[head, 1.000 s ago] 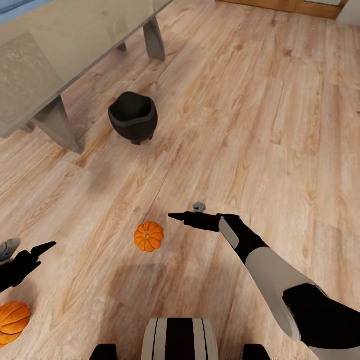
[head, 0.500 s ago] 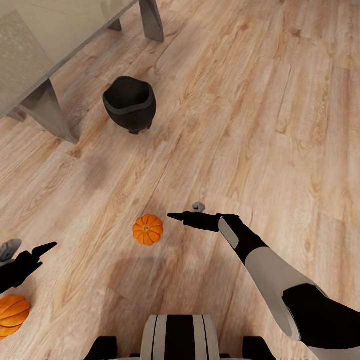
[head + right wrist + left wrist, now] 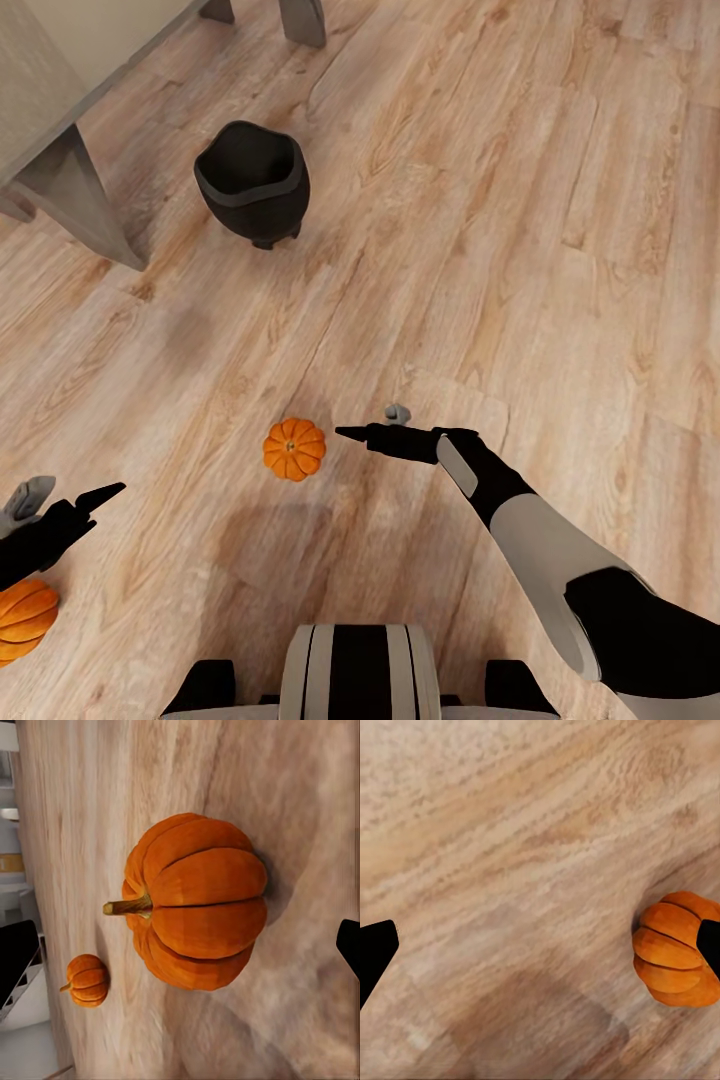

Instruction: Place each of the two pumpkins and all three candles from the living room inside a cabinet in the living room (use any cabinet), then make sure every cabinet is closed, and position the cauldron so it is next to a table in the living room.

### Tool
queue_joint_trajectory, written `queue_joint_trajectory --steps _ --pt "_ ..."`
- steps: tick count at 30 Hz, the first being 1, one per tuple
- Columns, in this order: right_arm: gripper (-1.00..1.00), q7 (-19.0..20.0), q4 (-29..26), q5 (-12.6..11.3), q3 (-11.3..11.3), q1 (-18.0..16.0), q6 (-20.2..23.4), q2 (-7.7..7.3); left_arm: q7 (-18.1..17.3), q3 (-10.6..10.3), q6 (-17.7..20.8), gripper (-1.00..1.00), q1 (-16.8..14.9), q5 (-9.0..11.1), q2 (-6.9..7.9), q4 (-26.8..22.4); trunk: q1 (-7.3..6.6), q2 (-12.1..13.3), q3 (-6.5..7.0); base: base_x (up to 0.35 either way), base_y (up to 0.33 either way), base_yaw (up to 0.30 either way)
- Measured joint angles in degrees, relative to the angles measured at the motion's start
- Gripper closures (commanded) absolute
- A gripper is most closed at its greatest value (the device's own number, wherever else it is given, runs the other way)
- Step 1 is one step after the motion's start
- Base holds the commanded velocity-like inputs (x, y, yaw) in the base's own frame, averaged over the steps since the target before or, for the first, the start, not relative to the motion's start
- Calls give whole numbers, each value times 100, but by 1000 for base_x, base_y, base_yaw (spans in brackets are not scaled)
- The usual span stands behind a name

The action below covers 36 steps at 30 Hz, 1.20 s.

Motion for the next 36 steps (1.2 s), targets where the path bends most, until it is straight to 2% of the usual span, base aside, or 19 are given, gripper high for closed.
queue_joint_trajectory --steps 5,7,9,12,19,31,32,36 --pt "-100 -29 1 3 0 -4 1 7 0 -10 0 -100 1 5 -5 0 0 0 -1 0 0 96" --pt "-100 -175 4 3 0 -20 3 25 -4 -8 -1 -100 1 5 -8 -2 0 0 -1 0 0 198" --pt "-100 -727 7 -23 0 -39 10 46 -7 5 -1 -100 2 5 -9 2 0 0 -1 0 0 239" --pt "-100 -862 8 -33 0 -42 12 50 -8 9 -1 -100 2 5 -7 3 0 0 -1 0 0 246" --pt "-100 -959 8 -35 4 -45 14 53 -8 16 -1 -100 2 5 -8 4 0 0 -1 0 0 252" --pt "-100 -983 -2 -40 1 -34 10 53 -9 23 0 -100 0 2 -17 12 0 0 -1 0 0 33" --pt "-100 -1015 -35 -74 -31 -67 43 20 -41 -10 -32 -100 -32 44 -49 -20 0 0 -1 0 0 0" --pt "-100 -1007 -151 -142 -160 -135 173 42 -170 -92 -107 -100 2 183 -38 -54 0 0 -1 0 0 0"
